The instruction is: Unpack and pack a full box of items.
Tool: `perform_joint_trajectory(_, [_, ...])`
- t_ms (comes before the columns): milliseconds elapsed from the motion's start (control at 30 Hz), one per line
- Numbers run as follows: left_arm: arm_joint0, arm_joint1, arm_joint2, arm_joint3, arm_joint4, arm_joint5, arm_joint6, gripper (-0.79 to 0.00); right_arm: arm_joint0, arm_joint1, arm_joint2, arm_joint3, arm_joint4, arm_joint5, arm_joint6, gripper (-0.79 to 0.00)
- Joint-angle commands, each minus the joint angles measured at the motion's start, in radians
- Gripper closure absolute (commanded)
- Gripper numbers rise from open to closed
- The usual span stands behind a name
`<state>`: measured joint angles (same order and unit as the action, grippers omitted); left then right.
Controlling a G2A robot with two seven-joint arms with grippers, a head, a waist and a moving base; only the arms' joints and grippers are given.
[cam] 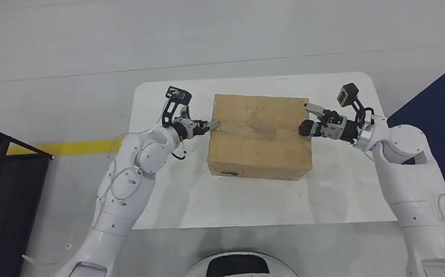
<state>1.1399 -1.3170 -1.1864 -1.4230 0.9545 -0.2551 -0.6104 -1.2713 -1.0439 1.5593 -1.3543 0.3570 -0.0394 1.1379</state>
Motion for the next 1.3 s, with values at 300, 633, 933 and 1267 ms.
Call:
perform_joint_trajectory(300, [-0.046, -0.007, 0.064, 0.024, 0.048, 0.019, -0.015, -0.785, -0.006, -0.002, -0.008, -0.041, -0.006, -0.014, -0.058, -0.785])
perform_joint_trajectory(633, [-0.085, -0.014, 0.101, 0.057, 0.059, 0.015, -0.009, -0.785, -0.128, -0.005, 0.045, -0.193, -0.109, -0.126, -0.373, -0.785])
perform_joint_trajectory(933, [-0.085, -0.014, 0.101, 0.057, 0.059, 0.015, -0.009, -0.785, -0.169, -0.006, 0.018, -0.371, -0.331, -0.085, -0.548, -0.785])
perform_joint_trajectory(1267, [-0.085, -0.014, 0.101, 0.057, 0.059, 0.015, -0.009, -0.785, -0.278, -0.019, -0.098, -0.612, -0.851, 0.302, -0.899, -0.785])
